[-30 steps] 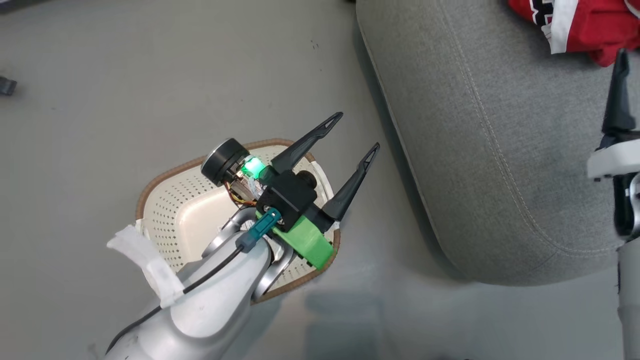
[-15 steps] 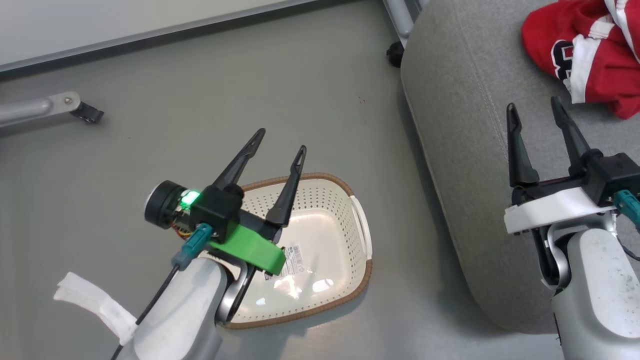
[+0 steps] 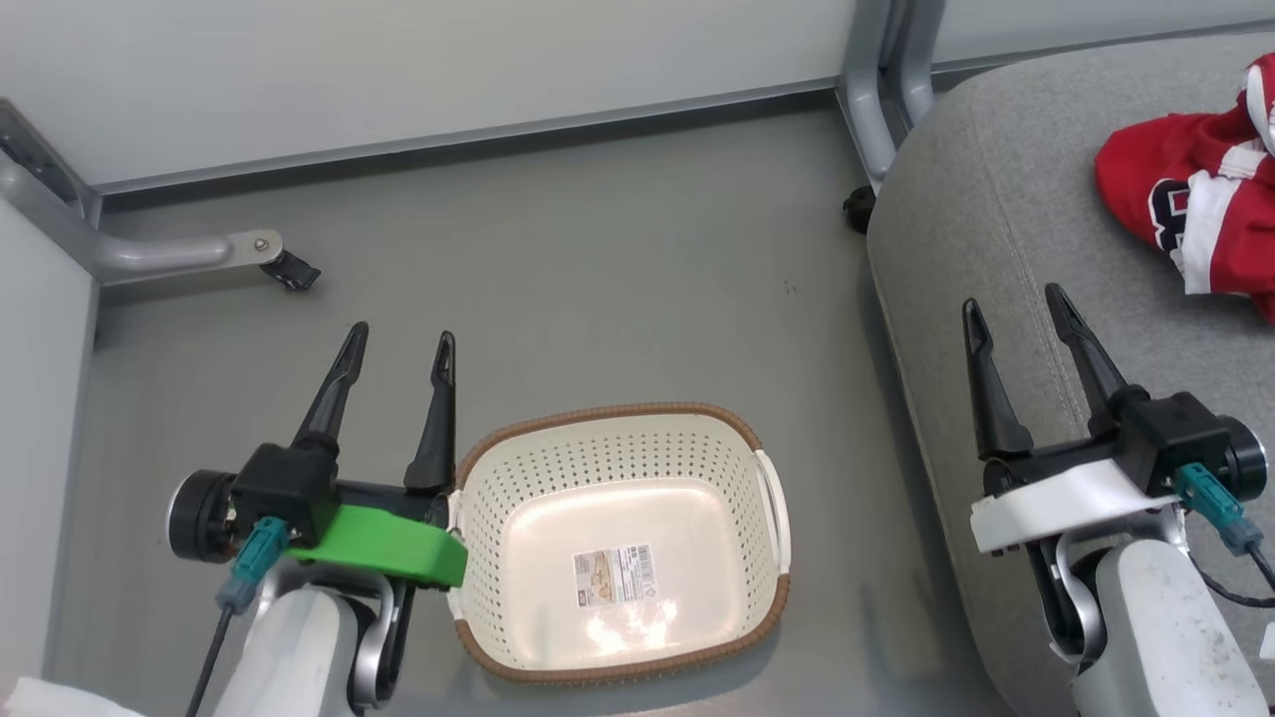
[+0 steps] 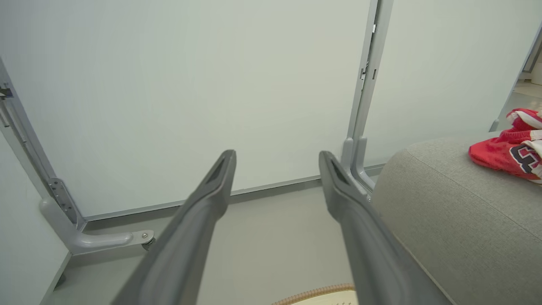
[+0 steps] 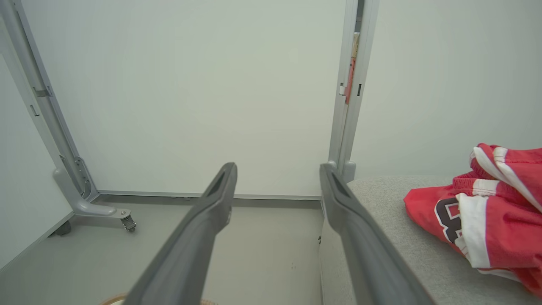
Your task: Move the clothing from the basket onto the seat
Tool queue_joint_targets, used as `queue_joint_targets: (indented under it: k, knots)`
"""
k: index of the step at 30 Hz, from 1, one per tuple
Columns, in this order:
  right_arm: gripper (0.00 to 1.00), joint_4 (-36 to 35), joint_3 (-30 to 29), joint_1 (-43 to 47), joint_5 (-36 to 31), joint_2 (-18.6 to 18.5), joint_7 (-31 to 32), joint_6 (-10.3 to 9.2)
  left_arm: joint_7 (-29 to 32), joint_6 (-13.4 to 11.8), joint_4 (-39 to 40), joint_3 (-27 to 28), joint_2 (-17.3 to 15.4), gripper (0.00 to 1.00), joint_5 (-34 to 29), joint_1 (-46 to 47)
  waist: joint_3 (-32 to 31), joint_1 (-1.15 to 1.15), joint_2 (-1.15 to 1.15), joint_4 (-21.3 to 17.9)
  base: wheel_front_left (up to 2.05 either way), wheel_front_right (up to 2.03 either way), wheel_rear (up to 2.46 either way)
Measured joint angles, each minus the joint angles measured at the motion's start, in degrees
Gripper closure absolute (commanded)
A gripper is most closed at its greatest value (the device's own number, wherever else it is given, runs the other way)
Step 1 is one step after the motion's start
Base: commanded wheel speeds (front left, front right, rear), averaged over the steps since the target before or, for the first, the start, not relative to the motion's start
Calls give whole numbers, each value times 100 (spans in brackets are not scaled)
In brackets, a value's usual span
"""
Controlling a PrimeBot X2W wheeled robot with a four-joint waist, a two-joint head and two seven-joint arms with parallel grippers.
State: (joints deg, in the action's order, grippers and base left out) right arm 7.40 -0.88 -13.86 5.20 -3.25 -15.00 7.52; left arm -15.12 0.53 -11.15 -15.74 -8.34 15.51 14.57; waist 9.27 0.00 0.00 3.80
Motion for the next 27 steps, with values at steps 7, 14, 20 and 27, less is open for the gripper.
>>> queue_joint_targets:
  k: [7, 14, 20, 27]
  knots:
    - [0, -187, -77, 509, 3, 31, 0, 0, 0, 74, 89, 460, 133, 0, -158, -304, -247, 0, 0, 164, 0, 0, 0]
    - [0, -354, -86, 975, 194, 41, 0, 0, 0, 94, 223, 824, 258, 0, -290, -644, -481, 0, 0, 282, 0, 0, 0]
    - [0, -394, -56, 1150, 264, 42, 0, 0, 0, 131, 350, 1048, 347, 0, -443, -953, -608, 0, 0, 335, 0, 0, 0]
    - [0, -398, -8, 1212, 293, 43, 0, 0, 0, 200, 430, 1155, 430, 0, -542, -1188, -693, 0, 0, 383, 0, 0, 0]
